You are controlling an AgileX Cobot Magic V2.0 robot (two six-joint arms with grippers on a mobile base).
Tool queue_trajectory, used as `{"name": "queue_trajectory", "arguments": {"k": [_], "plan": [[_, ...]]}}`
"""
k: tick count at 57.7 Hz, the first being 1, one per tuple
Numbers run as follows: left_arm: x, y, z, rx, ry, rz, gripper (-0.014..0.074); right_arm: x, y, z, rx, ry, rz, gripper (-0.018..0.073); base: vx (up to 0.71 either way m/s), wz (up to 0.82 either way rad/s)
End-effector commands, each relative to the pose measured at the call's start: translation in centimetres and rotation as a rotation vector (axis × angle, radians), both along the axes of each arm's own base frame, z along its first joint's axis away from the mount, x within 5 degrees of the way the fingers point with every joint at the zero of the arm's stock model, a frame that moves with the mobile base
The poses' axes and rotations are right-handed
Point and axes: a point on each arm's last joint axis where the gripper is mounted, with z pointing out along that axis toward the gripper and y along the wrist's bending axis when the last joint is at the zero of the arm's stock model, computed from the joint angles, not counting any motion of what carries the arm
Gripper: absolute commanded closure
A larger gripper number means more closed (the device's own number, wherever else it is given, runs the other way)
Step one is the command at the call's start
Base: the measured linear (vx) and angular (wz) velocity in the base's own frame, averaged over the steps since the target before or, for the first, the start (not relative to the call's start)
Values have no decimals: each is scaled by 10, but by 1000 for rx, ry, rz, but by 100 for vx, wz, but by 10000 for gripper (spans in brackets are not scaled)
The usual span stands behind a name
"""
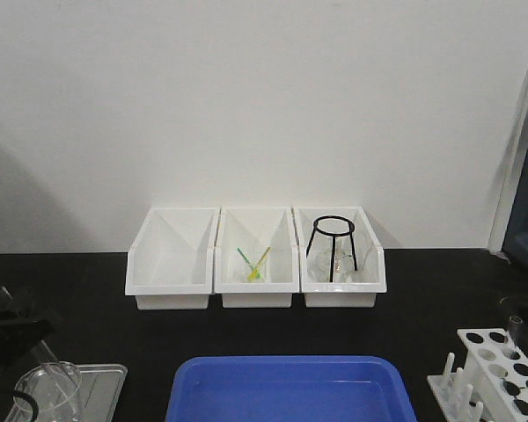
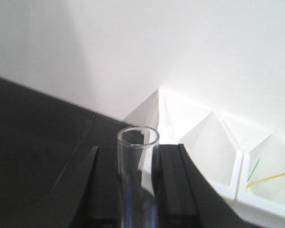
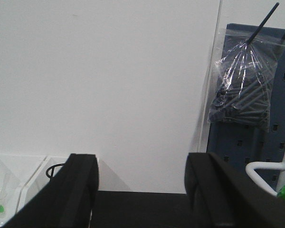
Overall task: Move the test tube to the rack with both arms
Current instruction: 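Close the left gripper around the upper part of the test tube, then lift the test tube out of the beaker toward the right gripper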
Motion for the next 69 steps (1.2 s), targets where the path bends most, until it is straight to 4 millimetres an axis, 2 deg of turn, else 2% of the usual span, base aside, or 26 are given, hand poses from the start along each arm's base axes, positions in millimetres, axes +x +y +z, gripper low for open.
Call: {"name": "queue_trajectory", "arguments": {"k": [1,18,19,28,38,46,50,58,64,69], "plan": [[-5,0,37,14,-188,0,596,-3,-1,21,-16,-119,-6,107,0,0],[-22,-15,71,215,-314,-165,596,-3,-1,21,-16,-118,-6,107,0,0],[-28,-19,79,253,-348,-200,596,-3,-1,20,-15,-114,-6,107,0,0],[-39,-22,95,294,-404,-232,596,-3,-1,20,-15,-107,-6,107,0,0],[-37,-33,121,392,-296,-364,596,-2,-1,16,-12,-65,-5,107,0,0],[-32,-49,151,409,-227,-506,596,0,2,9,-2,11,12,107,0,0],[-31,-61,165,414,-248,-597,596,3,9,3,-1,61,52,107,0,0],[-28,-90,179,341,-254,-849,596,14,35,-11,-12,167,186,113,0,0],[-27,-110,182,298,-235,-1050,596,20,63,-21,-28,214,314,113,0,0],[-22,-123,180,291,-217,-1140,596,20,92,-28,-26,229,442,113,0,0]]}}
